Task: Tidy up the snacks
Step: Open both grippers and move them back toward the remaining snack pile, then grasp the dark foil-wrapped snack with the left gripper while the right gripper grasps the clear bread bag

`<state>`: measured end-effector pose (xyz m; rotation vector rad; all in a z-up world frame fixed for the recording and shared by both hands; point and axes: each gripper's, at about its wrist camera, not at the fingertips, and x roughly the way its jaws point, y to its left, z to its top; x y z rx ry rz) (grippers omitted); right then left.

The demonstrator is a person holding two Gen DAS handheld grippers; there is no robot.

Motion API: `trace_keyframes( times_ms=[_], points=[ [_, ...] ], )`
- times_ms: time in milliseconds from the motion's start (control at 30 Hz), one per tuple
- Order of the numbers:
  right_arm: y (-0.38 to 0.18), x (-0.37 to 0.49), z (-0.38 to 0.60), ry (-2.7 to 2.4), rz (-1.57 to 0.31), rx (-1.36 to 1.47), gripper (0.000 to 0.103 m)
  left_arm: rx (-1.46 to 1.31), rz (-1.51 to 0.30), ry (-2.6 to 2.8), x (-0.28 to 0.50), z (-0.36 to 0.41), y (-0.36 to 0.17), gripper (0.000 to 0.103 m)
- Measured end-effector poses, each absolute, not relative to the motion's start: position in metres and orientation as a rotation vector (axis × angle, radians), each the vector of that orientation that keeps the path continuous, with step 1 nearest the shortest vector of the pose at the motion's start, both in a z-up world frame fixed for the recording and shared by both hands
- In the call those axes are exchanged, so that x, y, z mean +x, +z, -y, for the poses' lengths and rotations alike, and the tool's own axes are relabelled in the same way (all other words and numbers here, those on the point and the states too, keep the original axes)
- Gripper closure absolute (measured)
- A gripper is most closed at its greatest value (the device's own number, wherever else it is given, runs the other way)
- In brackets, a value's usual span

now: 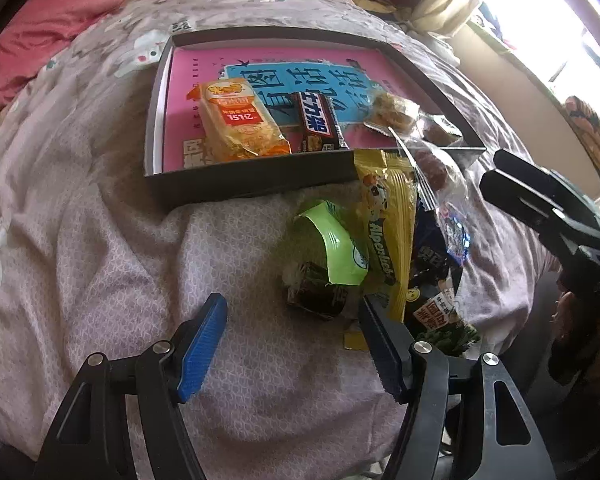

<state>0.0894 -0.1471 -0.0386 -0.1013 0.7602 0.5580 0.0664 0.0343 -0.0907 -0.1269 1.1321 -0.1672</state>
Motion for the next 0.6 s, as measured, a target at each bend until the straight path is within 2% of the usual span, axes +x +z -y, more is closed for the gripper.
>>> trace_keyframes(
  times_ms=[133, 400, 600],
  points=[
    [-0.040, 0.089, 0.146, 0.555, -0.763, -0.113, 0.031, -0.087, -1.126, -0.167, 0.067, -0.028, -0.095, 0.033],
    [-0.049, 0.097, 0.139, 0.554, -0.790, -0.129, 0.031, -0.062, -1.103, -0.196, 0.070, -0.020, -0.097, 0.045],
    [-0.060, 0.106, 0.131, 0.577, -0.839, -0.105, 0.031, -0.073, -1.101, -0.210, 0.074, -0.019, -0.099, 0.047]
  ],
)
